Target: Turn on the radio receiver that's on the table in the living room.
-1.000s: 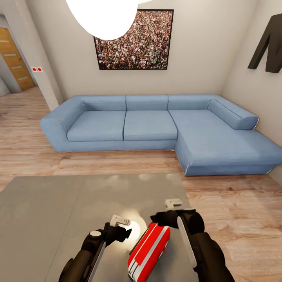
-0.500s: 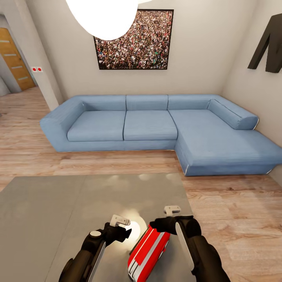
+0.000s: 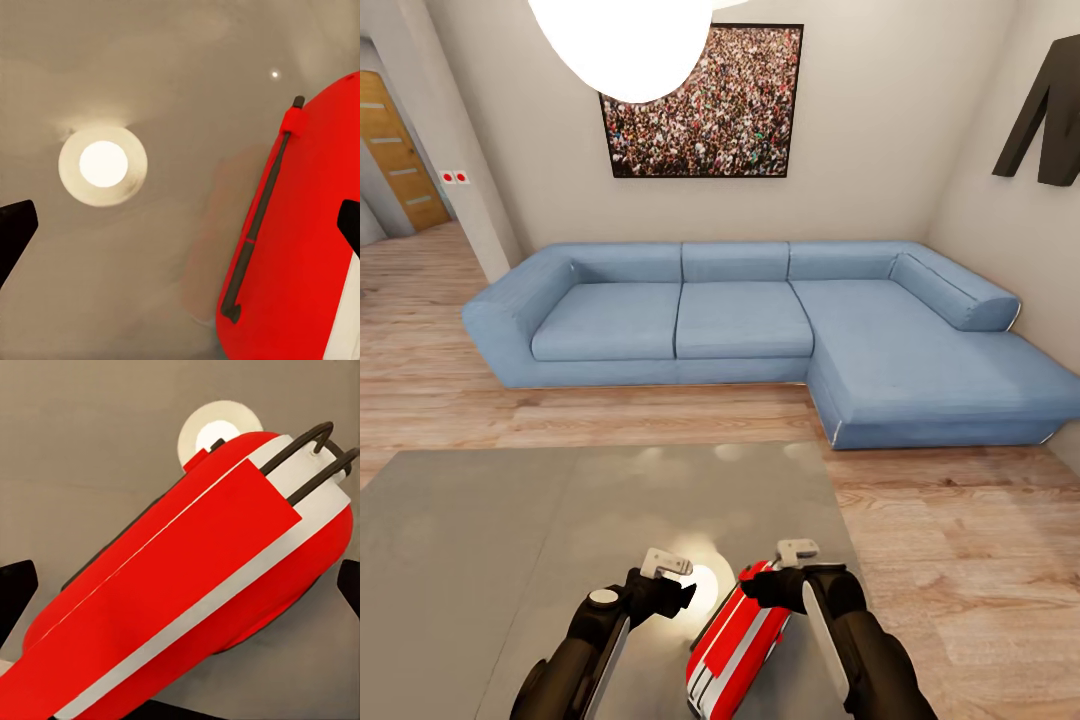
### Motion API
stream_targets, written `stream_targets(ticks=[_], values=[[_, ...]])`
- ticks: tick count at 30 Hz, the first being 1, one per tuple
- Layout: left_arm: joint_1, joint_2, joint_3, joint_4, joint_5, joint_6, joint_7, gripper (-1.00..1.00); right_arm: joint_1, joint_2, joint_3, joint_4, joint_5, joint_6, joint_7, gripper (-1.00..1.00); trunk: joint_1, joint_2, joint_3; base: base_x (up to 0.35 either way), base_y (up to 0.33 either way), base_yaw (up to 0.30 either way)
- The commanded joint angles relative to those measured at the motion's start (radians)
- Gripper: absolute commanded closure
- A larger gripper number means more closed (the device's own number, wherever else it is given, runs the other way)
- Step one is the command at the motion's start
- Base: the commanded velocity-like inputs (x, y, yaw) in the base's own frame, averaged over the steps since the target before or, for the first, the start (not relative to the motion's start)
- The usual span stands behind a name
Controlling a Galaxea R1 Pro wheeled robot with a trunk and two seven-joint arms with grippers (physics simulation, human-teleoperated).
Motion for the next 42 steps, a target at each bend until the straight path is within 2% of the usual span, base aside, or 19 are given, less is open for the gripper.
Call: stream_targets(ticks=[1,16,18,19,25,42], values=[[0.000,0.000,0.000,0.000,0.000,0.000,0.000,-1.00,0.000,0.000,0.000,0.001,0.000,-0.004,-0.001,-1.00,0.000,0.000,0.000,0.000,0.000,0.000],[0.000,0.001,0.000,-0.001,-0.001,0.000,0.001,-1.00,0.000,0.000,0.003,0.009,-0.002,-0.012,-0.042,-1.00,0.000,0.000,0.000,0.000,0.000,0.000],[0.000,0.001,0.000,-0.001,-0.001,0.000,0.001,-1.00,0.000,0.000,0.004,0.029,-0.002,-0.013,-0.049,-1.00,0.000,0.000,0.000,0.000,0.000,0.000],[0.000,0.001,0.000,-0.001,-0.001,0.000,0.001,-1.00,0.000,0.000,0.006,0.072,0.000,-0.029,-0.062,-1.00,0.000,0.000,0.000,0.000,0.000,0.000],[0.000,0.002,0.000,-0.001,0.000,0.000,0.000,-1.00,0.000,0.000,0.007,0.112,0.000,-0.069,-0.078,-1.00,0.000,0.000,0.000,0.000,0.000,0.000],[0.000,0.002,0.000,-0.002,-0.001,0.000,0.001,-1.00,0.000,0.000,0.011,0.111,0.000,-0.079,-0.079,-1.00,0.000,0.000,0.000,0.000,0.000,0.000]])
